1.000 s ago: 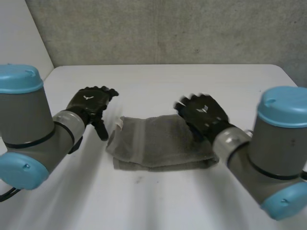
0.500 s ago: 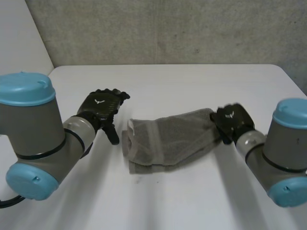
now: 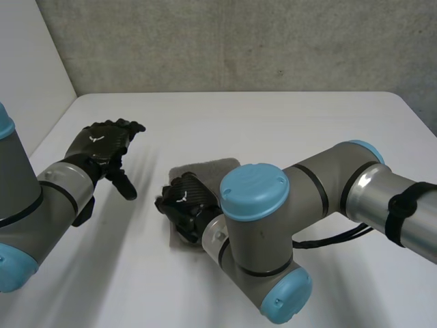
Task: Fold the towel.
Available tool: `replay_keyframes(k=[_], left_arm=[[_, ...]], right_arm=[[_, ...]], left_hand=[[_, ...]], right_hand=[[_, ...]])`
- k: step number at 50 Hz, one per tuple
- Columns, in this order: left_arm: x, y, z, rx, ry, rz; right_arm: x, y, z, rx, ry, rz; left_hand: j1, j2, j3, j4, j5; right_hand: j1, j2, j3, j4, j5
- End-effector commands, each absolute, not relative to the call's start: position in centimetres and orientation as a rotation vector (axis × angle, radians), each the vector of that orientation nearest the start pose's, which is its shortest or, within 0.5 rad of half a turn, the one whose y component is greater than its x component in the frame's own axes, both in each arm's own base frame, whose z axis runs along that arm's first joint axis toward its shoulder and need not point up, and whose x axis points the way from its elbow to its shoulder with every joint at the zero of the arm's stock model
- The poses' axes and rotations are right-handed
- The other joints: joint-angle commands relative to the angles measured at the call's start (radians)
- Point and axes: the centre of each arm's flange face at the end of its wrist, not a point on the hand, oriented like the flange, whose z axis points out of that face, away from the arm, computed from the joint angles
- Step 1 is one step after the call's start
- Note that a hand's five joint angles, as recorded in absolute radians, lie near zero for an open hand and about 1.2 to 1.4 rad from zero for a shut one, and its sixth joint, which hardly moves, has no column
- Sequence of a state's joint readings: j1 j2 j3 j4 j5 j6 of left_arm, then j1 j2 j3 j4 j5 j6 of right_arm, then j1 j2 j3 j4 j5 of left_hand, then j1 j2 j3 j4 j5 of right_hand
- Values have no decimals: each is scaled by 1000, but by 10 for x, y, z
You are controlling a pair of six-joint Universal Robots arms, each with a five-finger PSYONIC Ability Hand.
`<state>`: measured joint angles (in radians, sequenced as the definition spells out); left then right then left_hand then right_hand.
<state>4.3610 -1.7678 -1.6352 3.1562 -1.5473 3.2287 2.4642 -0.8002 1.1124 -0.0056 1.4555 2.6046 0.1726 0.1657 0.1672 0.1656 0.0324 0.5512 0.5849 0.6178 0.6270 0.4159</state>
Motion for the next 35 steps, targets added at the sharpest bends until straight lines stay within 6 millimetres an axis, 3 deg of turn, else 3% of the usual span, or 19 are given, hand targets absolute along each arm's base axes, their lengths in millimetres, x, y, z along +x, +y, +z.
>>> replay_keyframes(k=[1, 3, 6, 8, 14, 16, 19, 22, 27, 35], left_arm=[[-238, -260, 231, 593, 2560, -2041], [-242, -262, 233, 602, 2554, -2061], [-247, -263, 234, 612, 2550, -2075], [-261, -261, 235, 646, 2563, -2104], [-284, -256, 234, 664, 2626, -2142], [-300, -248, 227, 674, 2704, -2141], [-314, -239, 216, 679, 2778, -2109], [-316, -238, 207, 649, 2796, -2072], [-304, -244, 168, 482, 2748, -1857], [-296, -240, 140, 557, 2723, -1679]], right_arm=[[419, -171, 194, -1357, 1722, -1666], [400, -187, 217, -1176, 1784, -1671], [386, -199, 226, -1092, 1822, -1682], [361, -217, 237, -972, 1886, -1702], [341, -225, 232, -911, 1968, -1676], [332, -232, 226, -890, 2027, -1643], [330, -235, 219, -852, 2069, -1582], [332, -238, 212, -829, 2088, -1537], [343, -242, 186, -828, 2124, -1390], [355, -256, 149, -859, 2185, -1321]], left_hand=[[6, 13, 11, 13, -29], [12, 18, 17, 18, -23], [17, 24, 23, 24, -17], [20, 27, 26, 27, -14], [26, 33, 32, 33, -8], [29, 36, 35, 36, -5], [47, 54, 52, 54, 12], [56, 62, 61, 63, 21], [56, 62, 61, 63, 21], [41, 48, 46, 48, 7]], right_hand=[[-377, -410, -443, -452, -416], [-377, -410, -443, -452, -416], [-377, -410, -443, -452, -416], [-377, -410, -443, -452, -416], [-377, -410, -443, -452, -416], [-377, -410, -443, -452, -416], [-377, -410, -443, -452, -416], [-377, -410, -443, -452, -416], [-377, -410, -443, -452, -416], [-377, -410, -443, -452, -416]])
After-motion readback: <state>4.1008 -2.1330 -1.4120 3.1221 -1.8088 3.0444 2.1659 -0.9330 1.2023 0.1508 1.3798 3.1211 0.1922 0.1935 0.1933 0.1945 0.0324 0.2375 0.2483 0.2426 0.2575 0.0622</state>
